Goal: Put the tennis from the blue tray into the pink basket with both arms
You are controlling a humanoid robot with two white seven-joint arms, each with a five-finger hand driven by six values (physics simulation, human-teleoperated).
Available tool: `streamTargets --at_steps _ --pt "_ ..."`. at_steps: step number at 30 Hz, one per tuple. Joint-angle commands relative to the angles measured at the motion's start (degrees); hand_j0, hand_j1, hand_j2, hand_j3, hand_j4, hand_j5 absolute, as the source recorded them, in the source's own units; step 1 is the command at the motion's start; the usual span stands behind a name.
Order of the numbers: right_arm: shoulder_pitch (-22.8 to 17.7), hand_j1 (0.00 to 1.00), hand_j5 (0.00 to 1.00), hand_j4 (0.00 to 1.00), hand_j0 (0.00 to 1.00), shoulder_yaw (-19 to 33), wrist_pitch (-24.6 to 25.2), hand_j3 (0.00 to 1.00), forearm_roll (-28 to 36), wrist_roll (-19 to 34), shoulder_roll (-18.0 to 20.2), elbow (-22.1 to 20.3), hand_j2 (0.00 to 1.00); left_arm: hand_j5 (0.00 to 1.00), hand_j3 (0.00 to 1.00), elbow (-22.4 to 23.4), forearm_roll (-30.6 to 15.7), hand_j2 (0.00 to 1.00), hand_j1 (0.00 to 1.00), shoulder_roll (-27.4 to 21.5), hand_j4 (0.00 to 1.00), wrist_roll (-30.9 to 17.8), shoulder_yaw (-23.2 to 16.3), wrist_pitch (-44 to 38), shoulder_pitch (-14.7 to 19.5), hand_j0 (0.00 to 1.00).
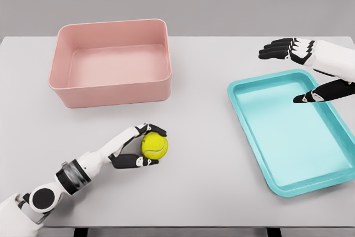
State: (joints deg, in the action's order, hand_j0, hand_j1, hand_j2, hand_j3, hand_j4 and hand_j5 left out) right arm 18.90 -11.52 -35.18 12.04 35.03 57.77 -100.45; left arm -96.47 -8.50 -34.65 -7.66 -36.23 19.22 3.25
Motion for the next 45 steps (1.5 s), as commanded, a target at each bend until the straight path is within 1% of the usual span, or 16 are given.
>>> streamTargets --at_steps 1,7,9,11,16,20,21,23,28,34,38,40,43,45 --pt "0.0 1.00 1.00 1.00 1.00 0.0 0.2 1.00 0.4 0.0 0.1 0.0 1.00 0.53 0.53 -1.2 -0.3 0.53 0.53 -0.2 0.53 -0.2 0.6 0.3 0.0 0.53" --pt "0.0 1.00 1.00 1.00 1.00 0.0 0.2 1.00 0.4 0.0 0.1 0.0 1.00 0.53 0.53 -2.8 -0.4 0.53 0.53 -0.4 0.53 -0.3 3.2 1.8 -0.2 0.53" --pt "0.0 1.00 1.00 1.00 1.00 0.0 0.2 1.00 0.4 0.0 0.1 0.0 1.00 0.53 0.53 -3.6 -0.4 0.53 0.53 -0.5 0.53 -0.4 3.4 2.7 -0.2 0.53" --pt "0.0 1.00 1.00 1.00 1.00 0.0 0.2 1.00 0.4 0.0 0.1 0.0 1.00 0.52 0.52 -3.9 -0.6 0.52 0.52 -1.7 0.52 -0.4 3.4 7.7 -0.1 0.52" --pt "-0.2 1.00 1.00 1.00 1.00 0.0 0.2 1.00 0.4 0.0 0.2 0.0 1.00 0.52 0.52 -4.7 -0.6 0.52 0.52 -2.0 0.52 -0.3 4.1 11.5 0.0 0.52" --pt "-0.2 1.00 1.00 1.00 1.00 0.0 0.2 1.00 0.4 0.0 0.3 0.0 1.00 0.52 0.52 -4.9 -0.7 0.52 0.52 -2.0 0.52 -0.3 4.4 15.1 1.8 0.52" --pt "-0.2 1.00 1.00 1.00 1.00 0.0 0.2 1.00 0.4 0.0 0.3 0.0 1.00 0.52 0.52 -4.9 -0.7 0.52 0.52 -2.0 0.52 -0.3 5.3 15.8 1.9 0.52" --pt "-0.2 1.00 1.00 1.00 1.00 0.1 0.2 1.00 0.4 0.0 0.3 0.0 1.00 0.52 0.52 -4.9 -0.7 0.52 0.52 -2.0 0.52 -0.3 6.4 15.8 2.5 0.52" --pt "-0.2 1.00 1.00 1.00 1.00 0.0 0.2 1.00 0.5 0.0 0.2 0.0 1.00 0.51 0.51 -4.9 -1.1 0.51 0.51 -2.0 0.51 -0.3 7.2 15.8 4.3 0.51" --pt "-0.3 1.00 1.00 1.00 1.00 0.0 0.2 1.00 0.6 0.0 0.2 0.0 1.00 0.49 0.49 -4.6 -1.3 0.49 0.49 -1.9 0.49 -0.3 8.6 15.5 7.5 0.49" --pt "-0.3 1.00 1.00 1.00 1.00 0.0 0.2 1.00 0.9 0.0 0.2 0.0 1.00 0.49 0.49 -4.5 -1.6 0.49 0.49 -2.0 0.49 -0.3 8.8 12.3 10.1 0.49" --pt "-0.2 1.00 1.00 1.00 1.00 0.0 0.2 1.00 1.1 0.0 0.3 0.0 1.00 0.48 0.48 -4.5 -1.5 0.48 0.48 -2.0 0.48 -0.2 9.5 10.7 10.9 0.48" --pt "-0.2 1.00 1.00 1.00 1.00 0.0 0.2 1.00 1.2 0.0 0.3 0.0 1.00 0.48 0.48 -4.2 -1.6 0.48 0.48 -2.0 0.48 -0.2 10.6 6.8 13.3 0.48" --pt "-0.2 1.00 1.00 1.00 1.00 0.0 0.2 1.00 1.2 0.0 0.3 0.0 1.00 0.48 0.48 -4.0 -1.5 0.48 0.48 -2.0 0.48 -0.2 10.6 5.3 13.8 0.48"
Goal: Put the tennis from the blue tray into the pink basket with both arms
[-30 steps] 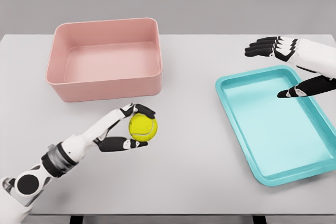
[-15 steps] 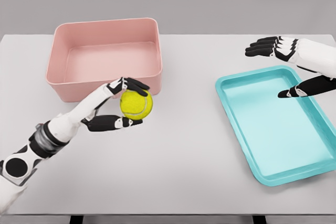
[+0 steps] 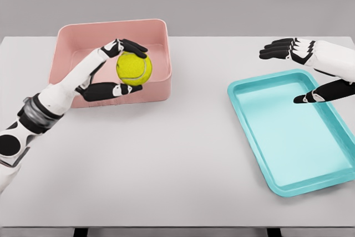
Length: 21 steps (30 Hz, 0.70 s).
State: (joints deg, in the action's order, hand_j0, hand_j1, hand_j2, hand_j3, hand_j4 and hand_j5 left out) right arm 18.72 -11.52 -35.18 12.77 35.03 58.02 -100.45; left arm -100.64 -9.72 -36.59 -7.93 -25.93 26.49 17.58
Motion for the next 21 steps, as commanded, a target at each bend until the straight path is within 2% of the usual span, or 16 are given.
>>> streamTargets --at_steps 1,9,11,16,21 --pt "0.0 1.00 1.00 1.00 1.00 0.0 0.2 1.00 0.5 0.0 0.1 0.0 1.00 0.48 0.48 0.3 -0.2 0.48 0.48 0.0 0.48 0.0 0.3 -3.1 0.5 0.48" --pt "0.0 1.00 1.00 1.00 1.00 0.0 0.2 1.00 0.5 0.0 0.1 0.0 1.00 0.48 0.48 1.4 0.3 0.48 0.48 0.0 0.48 0.0 0.2 -13.2 4.8 0.48" --pt "0.0 1.00 1.00 1.00 1.00 0.0 0.2 1.00 0.5 0.0 0.1 0.0 1.00 0.48 0.48 3.1 0.4 0.48 0.48 0.0 0.48 -0.1 0.0 -15.8 6.3 0.48" --pt "0.0 1.00 1.00 1.00 1.00 0.0 0.2 1.00 0.8 0.0 0.2 0.0 1.00 0.48 0.48 6.8 0.7 0.48 0.48 0.4 0.48 -0.2 -0.6 -20.5 7.6 0.48" --pt "-0.4 1.00 1.00 1.00 1.00 -0.1 0.2 1.00 0.8 0.0 0.8 0.0 1.00 0.48 0.48 11.9 0.8 0.48 0.48 0.7 0.48 -0.2 -3.1 -20.8 10.1 0.48"
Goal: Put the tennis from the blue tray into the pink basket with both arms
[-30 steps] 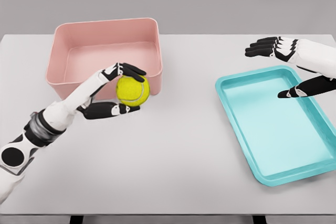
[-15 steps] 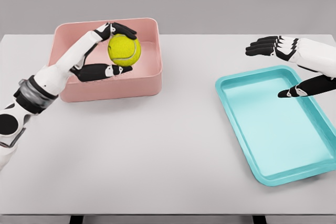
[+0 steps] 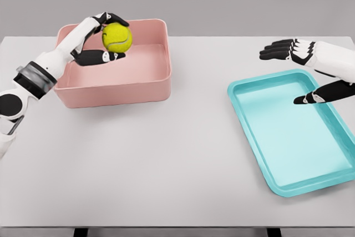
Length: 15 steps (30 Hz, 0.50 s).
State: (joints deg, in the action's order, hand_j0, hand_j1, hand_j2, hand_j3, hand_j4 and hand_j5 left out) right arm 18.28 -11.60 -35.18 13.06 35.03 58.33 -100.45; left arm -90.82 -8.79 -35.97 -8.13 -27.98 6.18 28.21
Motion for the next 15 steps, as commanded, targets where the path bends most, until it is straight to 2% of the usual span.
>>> streamTargets --at_steps 1,7,15 --pt "0.0 1.00 1.00 1.00 1.00 0.0 0.2 1.00 0.5 0.0 0.3 0.0 1.00 0.48 0.48 3.0 -0.2 0.48 0.48 0.2 0.48 0.0 -1.6 -0.5 0.2 0.48" --pt "-0.6 1.00 1.00 1.00 1.00 0.0 0.2 1.00 0.5 0.0 0.3 0.0 1.00 0.49 0.49 8.6 -0.2 0.49 0.49 2.4 0.49 0.0 -4.4 -0.5 2.4 0.49" --pt "-2.3 1.00 1.00 1.00 1.00 0.0 0.2 1.00 0.4 0.0 -0.2 -0.1 1.00 0.51 0.51 12.9 -0.1 0.51 0.51 3.2 0.51 0.0 -6.1 -0.5 4.2 0.51"
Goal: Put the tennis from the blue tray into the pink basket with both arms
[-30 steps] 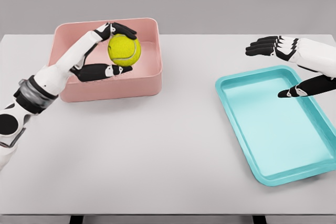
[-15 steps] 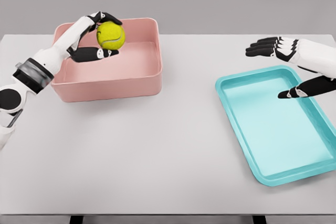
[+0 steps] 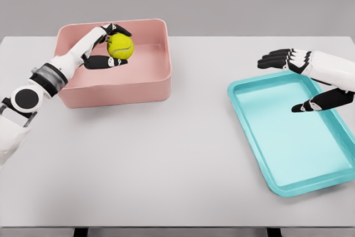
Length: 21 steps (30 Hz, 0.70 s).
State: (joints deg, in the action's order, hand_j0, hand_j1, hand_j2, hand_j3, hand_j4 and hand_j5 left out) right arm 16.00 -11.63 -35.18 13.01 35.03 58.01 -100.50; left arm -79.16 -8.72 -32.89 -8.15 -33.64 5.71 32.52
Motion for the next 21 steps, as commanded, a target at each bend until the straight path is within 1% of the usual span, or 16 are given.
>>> streamTargets --at_steps 1,2,4,5,6,7,9,10,14,16,17,19,20,21 --pt "0.0 1.00 1.00 1.00 1.00 0.0 0.2 1.00 0.4 0.0 0.3 0.0 1.00 0.51 0.51 1.3 -0.2 0.51 0.51 0.3 0.51 0.0 -0.5 0.0 0.0 0.51" --pt "0.2 1.00 1.00 1.00 1.00 0.1 0.2 1.00 0.4 0.0 0.4 0.0 1.00 0.54 0.54 1.7 -0.2 0.54 0.54 0.5 0.54 0.0 -0.6 0.0 0.1 0.54" --pt "0.3 1.00 1.00 1.00 1.00 0.5 0.2 1.00 0.4 0.0 0.9 0.0 1.00 0.63 0.63 1.7 -0.2 0.63 0.63 0.6 0.63 0.1 -0.6 0.0 0.4 0.63" --pt "0.3 1.00 1.00 1.00 1.00 0.5 0.2 1.00 0.4 0.0 1.1 0.0 1.00 0.68 0.68 1.7 -0.2 0.68 0.68 0.6 0.68 0.1 -0.6 0.0 0.4 0.68" --pt "0.3 1.00 1.00 1.00 1.00 0.6 0.2 1.00 0.4 0.0 1.3 0.0 1.00 0.78 0.78 1.7 -0.2 0.78 0.78 0.5 0.78 0.1 -0.6 0.0 0.4 0.78" --pt "0.2 1.00 1.00 1.00 1.00 0.7 0.2 1.00 0.5 0.0 2.1 0.0 1.00 0.84 0.84 1.6 -0.2 0.84 0.84 0.5 0.84 0.1 -0.5 0.0 0.4 0.84" --pt "0.1 1.00 1.00 1.00 1.00 0.9 0.2 1.00 0.5 0.0 2.4 0.0 1.00 0.93 0.93 1.3 -0.2 0.93 0.93 0.4 0.93 0.1 -0.5 0.0 0.4 0.93" --pt "0.2 1.00 1.00 1.00 1.00 0.9 0.2 1.00 0.5 0.0 2.2 0.0 1.00 0.95 0.95 1.2 -0.3 0.95 0.95 0.4 0.95 0.1 -0.5 0.0 0.4 0.95" --pt "0.2 1.00 1.00 1.00 1.00 0.9 0.2 1.00 0.5 0.0 2.3 0.0 1.00 1.00 1.00 0.1 -0.3 1.00 1.00 0.0 1.00 0.1 -0.2 0.7 0.4 1.00" --pt "0.3 1.00 1.00 1.00 1.00 0.9 0.2 1.00 0.6 0.0 2.3 0.0 1.00 1.00 1.00 -3.1 -0.4 1.00 1.00 -0.3 1.00 0.1 0.1 1.8 0.0 1.00" --pt "0.2 1.00 1.00 1.00 1.00 0.9 0.2 1.00 0.5 0.0 2.3 0.0 1.00 1.00 1.00 -5.6 -0.5 1.00 1.00 -1.3 1.00 0.1 0.2 4.0 -0.3 1.00" --pt "0.2 1.00 1.00 1.00 1.00 0.9 0.2 1.00 0.6 0.0 2.3 0.0 1.00 1.00 1.00 -9.6 -1.1 1.00 1.00 -4.7 1.00 0.1 0.6 11.9 -0.6 1.00" --pt "0.2 1.00 1.00 1.00 1.00 0.9 0.2 1.00 0.6 0.0 2.3 0.0 1.00 1.00 1.00 -10.5 -1.3 1.00 1.00 -5.9 1.00 0.1 0.6 16.3 -0.8 1.00" --pt "0.2 1.00 1.00 1.00 1.00 0.9 0.2 1.00 0.6 0.0 2.2 0.0 1.00 1.00 1.00 -11.3 -1.4 1.00 1.00 -6.8 1.00 0.1 1.2 21.6 -2.4 1.00"
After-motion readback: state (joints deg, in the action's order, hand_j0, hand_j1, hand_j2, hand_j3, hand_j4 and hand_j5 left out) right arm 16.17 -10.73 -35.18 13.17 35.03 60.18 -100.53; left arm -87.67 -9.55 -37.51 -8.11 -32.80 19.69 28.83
